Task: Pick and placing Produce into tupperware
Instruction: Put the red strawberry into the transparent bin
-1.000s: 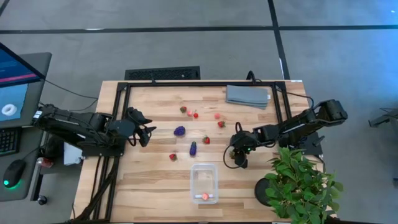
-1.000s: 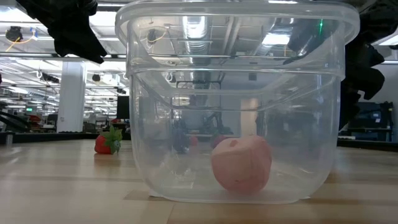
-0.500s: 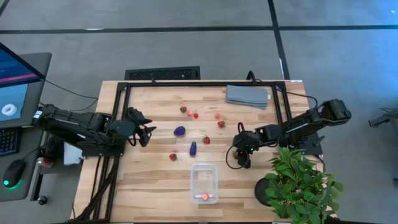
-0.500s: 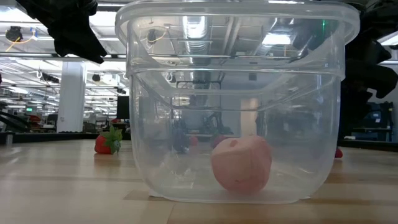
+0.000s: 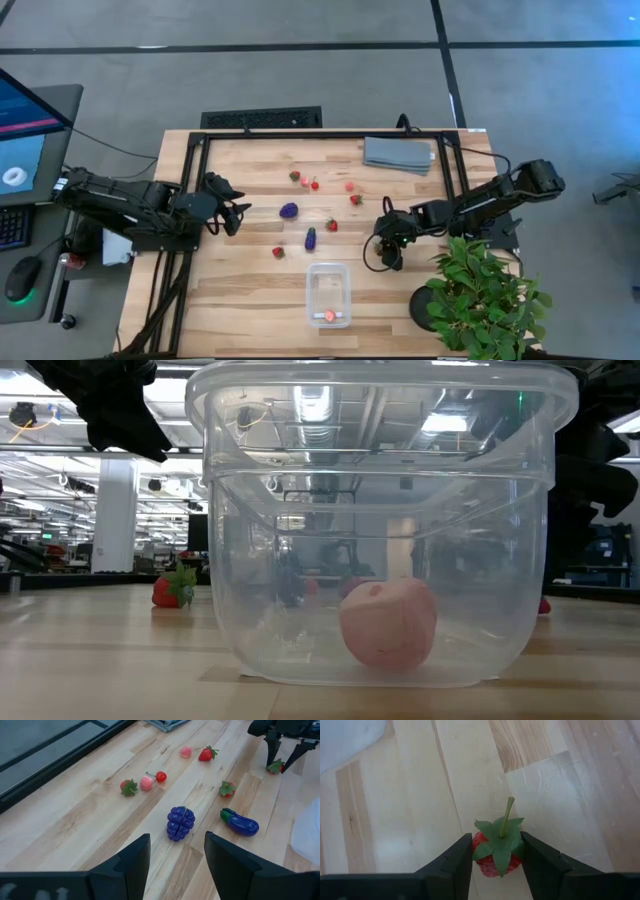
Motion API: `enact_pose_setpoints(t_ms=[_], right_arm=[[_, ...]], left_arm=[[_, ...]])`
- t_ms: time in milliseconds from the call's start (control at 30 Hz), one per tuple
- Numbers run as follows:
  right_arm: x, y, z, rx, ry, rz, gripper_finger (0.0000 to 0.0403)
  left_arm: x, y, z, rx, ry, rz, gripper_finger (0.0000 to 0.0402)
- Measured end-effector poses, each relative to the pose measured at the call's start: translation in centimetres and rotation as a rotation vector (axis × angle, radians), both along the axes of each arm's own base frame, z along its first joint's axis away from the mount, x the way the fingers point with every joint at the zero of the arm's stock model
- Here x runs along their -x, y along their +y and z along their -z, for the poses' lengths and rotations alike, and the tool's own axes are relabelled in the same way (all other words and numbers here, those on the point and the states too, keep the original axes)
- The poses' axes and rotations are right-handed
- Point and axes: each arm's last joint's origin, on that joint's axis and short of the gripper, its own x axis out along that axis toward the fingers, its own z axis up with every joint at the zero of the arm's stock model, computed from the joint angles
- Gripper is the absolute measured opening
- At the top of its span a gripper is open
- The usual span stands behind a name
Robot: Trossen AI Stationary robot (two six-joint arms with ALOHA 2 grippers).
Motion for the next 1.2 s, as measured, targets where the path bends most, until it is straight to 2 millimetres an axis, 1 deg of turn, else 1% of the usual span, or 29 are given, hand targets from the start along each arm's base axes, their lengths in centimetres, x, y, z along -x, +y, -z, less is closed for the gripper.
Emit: enact_pose_setpoints(t_ms=[300,600,833,1067,1200], right_arm=[[-0.01,-0.01,-0.01,0.001,-0.001,0.003,0.0184],[-0.03,-0.02,-0.04,-0.001,-0.001,0.008,0.0173],[-0.03,-0.02,-0.04,-0.001,-0.001,0.008,0.0183],[-0.03,-0.02,-0.06,-0.001,-0.001,0.008,0.0175],[-0.03,-0.02,-0.06,-0.002,-0.001,0.008,0.0178]], left_arm=[[0.01,0.00,0.00,0.000,0.000,0.000,0.0177],[0.00,0.00,0.00,0.000,0.000,0.000,0.0177],[0.00,0.00,0.00,0.000,0.000,0.000,0.0177],[0.00,0.00,0.00,0.000,0.000,0.000,0.0177],[0.00,0.00,-0.01,0.000,-0.001,0.000,0.0177]])
